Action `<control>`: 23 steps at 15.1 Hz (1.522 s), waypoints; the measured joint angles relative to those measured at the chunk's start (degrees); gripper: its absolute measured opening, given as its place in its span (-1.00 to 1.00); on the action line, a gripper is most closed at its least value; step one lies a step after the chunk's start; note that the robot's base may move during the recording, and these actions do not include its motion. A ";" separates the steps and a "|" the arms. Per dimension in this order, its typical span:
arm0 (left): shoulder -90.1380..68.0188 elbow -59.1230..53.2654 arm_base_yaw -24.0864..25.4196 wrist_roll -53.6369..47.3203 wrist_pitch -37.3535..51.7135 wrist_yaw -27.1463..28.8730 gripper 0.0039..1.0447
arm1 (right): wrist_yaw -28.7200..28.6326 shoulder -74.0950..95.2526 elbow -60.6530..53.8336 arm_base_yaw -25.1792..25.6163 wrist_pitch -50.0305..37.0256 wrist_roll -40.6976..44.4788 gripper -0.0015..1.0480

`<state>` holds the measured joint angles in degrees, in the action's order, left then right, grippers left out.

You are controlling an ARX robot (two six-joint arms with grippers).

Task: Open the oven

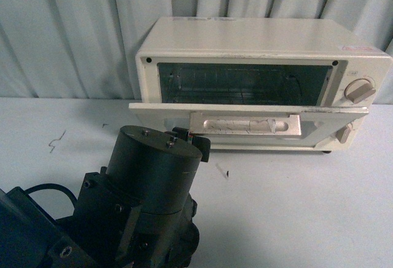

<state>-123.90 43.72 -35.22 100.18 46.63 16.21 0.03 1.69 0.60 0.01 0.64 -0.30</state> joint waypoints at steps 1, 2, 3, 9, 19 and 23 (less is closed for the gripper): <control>0.00 0.00 0.02 0.00 -0.04 0.02 0.87 | -0.04 -1.53 0.15 0.00 -1.51 0.00 -0.96; 0.00 0.00 0.00 0.00 -0.09 0.04 0.87 | 0.00 -1.51 0.04 0.00 -0.59 0.00 -0.96; 0.00 0.00 -0.09 0.00 -0.04 0.04 0.87 | -0.02 -1.38 0.02 0.00 -0.22 0.02 -0.96; 0.00 0.00 -0.11 0.00 -0.04 0.02 0.87 | -0.02 -1.49 0.02 0.00 -0.42 0.04 -0.96; 0.00 0.00 -0.11 0.00 -0.04 0.02 0.87 | -0.02 -1.49 0.02 0.00 -0.42 0.15 -0.36; 0.00 0.00 -0.11 0.00 -0.04 0.00 0.87 | -0.02 -1.49 0.02 0.00 -0.42 0.15 0.40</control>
<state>-123.90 43.72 -35.33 100.18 46.59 16.21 0.01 0.21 0.62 0.01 0.23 -0.14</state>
